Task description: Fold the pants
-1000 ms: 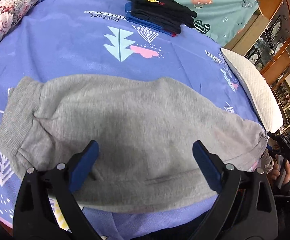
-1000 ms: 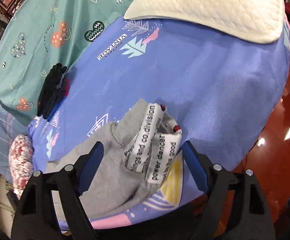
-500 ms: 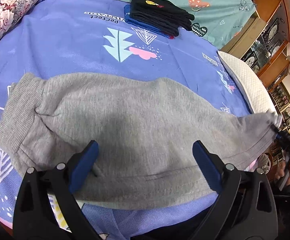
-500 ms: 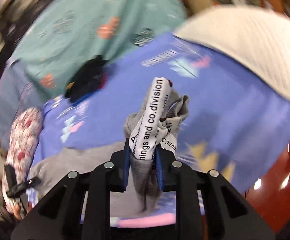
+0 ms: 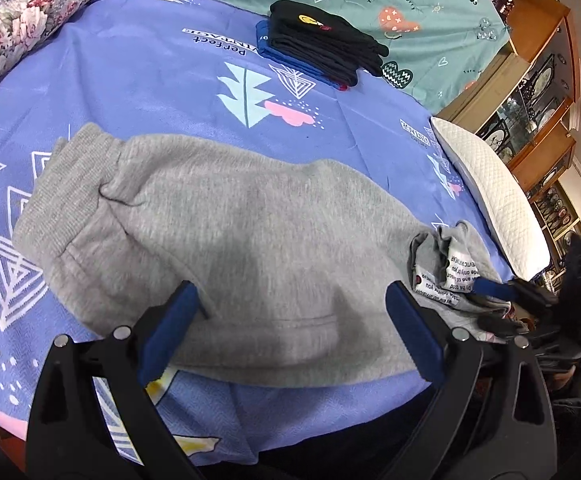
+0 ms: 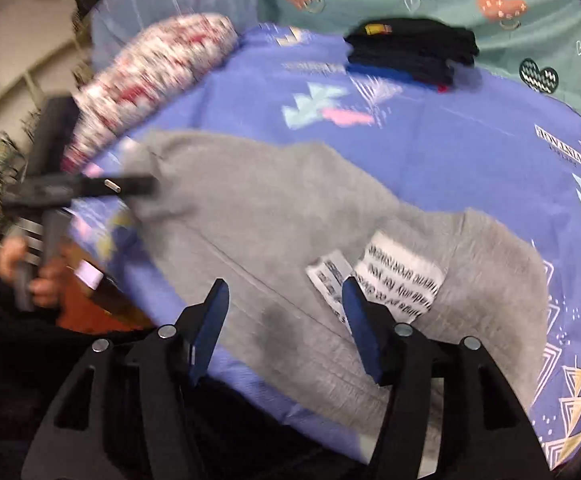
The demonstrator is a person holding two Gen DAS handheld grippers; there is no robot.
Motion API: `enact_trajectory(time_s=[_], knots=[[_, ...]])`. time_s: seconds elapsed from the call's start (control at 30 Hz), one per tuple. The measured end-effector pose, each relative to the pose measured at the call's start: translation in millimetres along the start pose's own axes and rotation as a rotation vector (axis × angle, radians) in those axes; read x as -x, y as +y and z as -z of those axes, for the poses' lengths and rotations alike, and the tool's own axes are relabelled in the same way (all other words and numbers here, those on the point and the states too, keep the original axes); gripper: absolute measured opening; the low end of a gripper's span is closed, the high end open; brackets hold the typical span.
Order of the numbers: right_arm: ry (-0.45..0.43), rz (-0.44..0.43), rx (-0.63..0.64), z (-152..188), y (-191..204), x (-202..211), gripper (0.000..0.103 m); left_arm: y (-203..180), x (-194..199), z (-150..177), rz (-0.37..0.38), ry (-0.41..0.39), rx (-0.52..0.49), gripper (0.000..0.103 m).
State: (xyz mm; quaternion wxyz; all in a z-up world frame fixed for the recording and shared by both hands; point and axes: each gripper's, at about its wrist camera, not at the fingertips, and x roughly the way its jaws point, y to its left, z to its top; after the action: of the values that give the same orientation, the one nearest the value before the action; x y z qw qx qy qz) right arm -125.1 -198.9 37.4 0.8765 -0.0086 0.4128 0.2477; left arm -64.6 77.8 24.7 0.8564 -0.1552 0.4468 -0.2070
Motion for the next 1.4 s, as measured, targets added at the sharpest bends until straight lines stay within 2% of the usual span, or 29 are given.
enact_trajectory(time_s=[0.03, 0.1, 0.2, 0.23, 0.27, 0.3, 0.33, 0.4, 0.57, 0.67, 0.7, 0.73, 0.77, 0.87, 0.9, 0.93, 0.97, 1.0, 1.07, 1.17, 1.23, 1.27, 1.3, 1.33, 1.4], knots=[[-0.028, 0.021, 0.000, -3, -3, 11, 0.060, 0, -1, 0, 0.001, -0.002, 0.003, 0.097], [-0.023, 0.084, -0.017, -9, -17, 18, 0.060, 0, -4, -1, -0.001, -0.004, 0.003, 0.099], [0.066, 0.199, -0.048, -8, -40, -3, 0.058, -3, -6, -1, -0.010, -0.006, -0.006, 0.101], [0.119, 0.252, -0.033, -3, -44, -17, 0.055, -3, -6, 0, -0.010, -0.005, -0.006, 0.101], [0.157, 0.285, -0.021, -2, -45, -27, 0.047, -2, -6, 0, -0.007, -0.004, -0.004, 0.101], [0.190, 0.303, -0.008, 4, -45, -34, 0.046, -2, -5, 0, -0.001, -0.003, -0.001, 0.101], [0.180, 0.312, 0.009, 7, -44, -35, 0.045, -1, -5, 0, 0.002, -0.002, 0.001, 0.101], [0.165, 0.304, -0.011, 4, -47, -35, 0.020, 0, -6, 0, 0.003, 0.001, 0.003, 0.101], [0.035, 0.238, -0.074, -18, -55, 3, 0.016, -1, -8, -1, -0.003, 0.000, -0.002, 0.101], [-0.001, 0.206, -0.084, -35, -51, 13, 0.014, -1, -8, 0, -0.003, -0.002, 0.003, 0.101], [0.007, 0.159, -0.091, -39, -48, 9, 0.002, 0, -8, 0, -0.002, -0.001, 0.004, 0.101], [0.028, 0.118, -0.090, -42, -42, 0, 0.002, -1, -7, 0, -0.001, 0.000, 0.004, 0.101], [0.043, 0.114, -0.072, -43, -36, -7, 0.002, -1, -7, 0, -0.001, 0.001, 0.004, 0.101], [0.114, 0.181, -0.001, -35, -21, -39, 0.002, -1, -5, 1, -0.001, 0.002, 0.004, 0.101], [0.108, 0.188, -0.006, -33, -23, -38, 0.002, -1, -3, 2, 0.000, -0.001, 0.003, 0.101], [0.093, 0.208, -0.013, -32, -27, -32, 0.004, -1, -2, 2, 0.002, -0.002, 0.000, 0.101], [0.070, 0.250, -0.013, -32, -32, -21, 0.015, 0, -2, 2, 0.005, 0.000, 0.001, 0.101], [0.052, 0.296, -0.004, -30, -35, -11, 0.045, 1, -3, 2, 0.007, 0.002, 0.003, 0.101], [0.035, 0.390, 0.063, -21, -32, 7, 0.072, 1, -5, 0, 0.010, 0.005, 0.006, 0.101], [0.108, 0.460, 0.173, -3, -26, 7, 0.073, -1, -9, -2, 0.002, 0.006, 0.002, 0.101], [0.142, 0.504, 0.196, 5, -30, -2, 0.073, -2, -11, -3, 0.000, 0.004, 0.001, 0.101], [0.159, 0.512, 0.186, 6, -35, -8, 0.069, -3, -11, -4, -0.002, 0.003, 0.002, 0.101], [0.181, 0.489, 0.161, 6, -42, -15, 0.059, -3, -10, -4, -0.002, 0.003, 0.003, 0.101], [0.211, 0.471, 0.142, 7, -49, -24, 0.054, -3, -10, -4, -0.002, 0.005, 0.004, 0.101], [0.205, 0.451, 0.107, 3, -56, -30, 0.018, -3, -8, -3, -0.001, 0.008, 0.004, 0.101]])
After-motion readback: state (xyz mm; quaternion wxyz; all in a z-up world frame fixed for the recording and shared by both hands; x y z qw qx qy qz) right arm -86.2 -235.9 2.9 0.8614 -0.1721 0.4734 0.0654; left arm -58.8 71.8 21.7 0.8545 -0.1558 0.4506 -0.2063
